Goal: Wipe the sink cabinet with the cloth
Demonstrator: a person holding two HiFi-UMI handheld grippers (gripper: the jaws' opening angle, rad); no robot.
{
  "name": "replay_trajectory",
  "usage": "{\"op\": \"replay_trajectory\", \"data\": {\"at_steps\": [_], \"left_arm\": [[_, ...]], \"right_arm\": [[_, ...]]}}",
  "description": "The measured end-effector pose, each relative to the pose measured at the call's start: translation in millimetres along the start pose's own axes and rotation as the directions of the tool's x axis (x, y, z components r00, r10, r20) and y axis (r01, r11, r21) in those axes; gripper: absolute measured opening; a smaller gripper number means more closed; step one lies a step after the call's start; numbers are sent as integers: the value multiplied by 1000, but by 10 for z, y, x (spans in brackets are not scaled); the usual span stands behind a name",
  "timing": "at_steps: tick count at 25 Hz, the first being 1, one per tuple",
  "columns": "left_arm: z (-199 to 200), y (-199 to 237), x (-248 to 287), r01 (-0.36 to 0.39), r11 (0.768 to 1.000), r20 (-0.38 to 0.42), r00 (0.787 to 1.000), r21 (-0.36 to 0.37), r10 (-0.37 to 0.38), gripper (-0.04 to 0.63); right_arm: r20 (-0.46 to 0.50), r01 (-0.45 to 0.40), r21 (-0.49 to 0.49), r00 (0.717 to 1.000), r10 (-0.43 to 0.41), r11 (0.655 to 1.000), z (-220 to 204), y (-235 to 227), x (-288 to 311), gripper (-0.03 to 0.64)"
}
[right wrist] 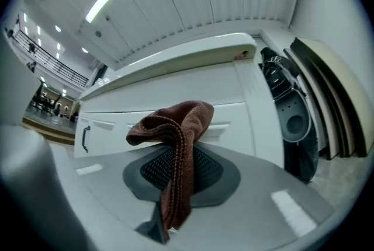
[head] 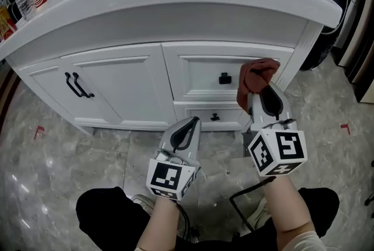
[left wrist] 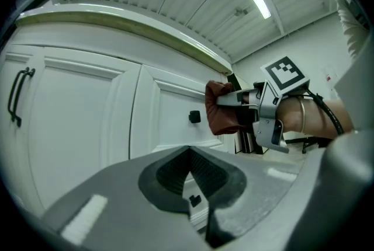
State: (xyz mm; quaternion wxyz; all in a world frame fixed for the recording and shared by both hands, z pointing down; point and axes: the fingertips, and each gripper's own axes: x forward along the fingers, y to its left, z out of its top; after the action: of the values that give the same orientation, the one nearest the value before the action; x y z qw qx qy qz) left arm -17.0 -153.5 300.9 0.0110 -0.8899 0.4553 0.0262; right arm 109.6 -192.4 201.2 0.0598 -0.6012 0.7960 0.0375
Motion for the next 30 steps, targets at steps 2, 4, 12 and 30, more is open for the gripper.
{"op": "replay_trajectory", "data": {"at_steps": [2, 4, 12, 30], "left_arm": [[-9, 95, -76, -24, 1000, -3, 1000, 16, 24, 0], [-32, 165, -142, -31, 998, -15, 999, 58, 32, 0], [-53, 597, -441, -116, 992, -25, 993, 49, 117, 0], [-125, 552, -221, -86, 986, 23, 996, -140, 90, 0]], "right_arm": [[-2, -91, 8, 996, 91, 996, -61, 415, 99, 89], [-8, -153, 23, 988, 154, 988, -136, 753, 209, 87], [-59, -251, 88, 965, 257, 964, -453, 1484, 627, 87], [-140, -87, 131, 984, 105, 988, -649, 825, 525, 87]]}}
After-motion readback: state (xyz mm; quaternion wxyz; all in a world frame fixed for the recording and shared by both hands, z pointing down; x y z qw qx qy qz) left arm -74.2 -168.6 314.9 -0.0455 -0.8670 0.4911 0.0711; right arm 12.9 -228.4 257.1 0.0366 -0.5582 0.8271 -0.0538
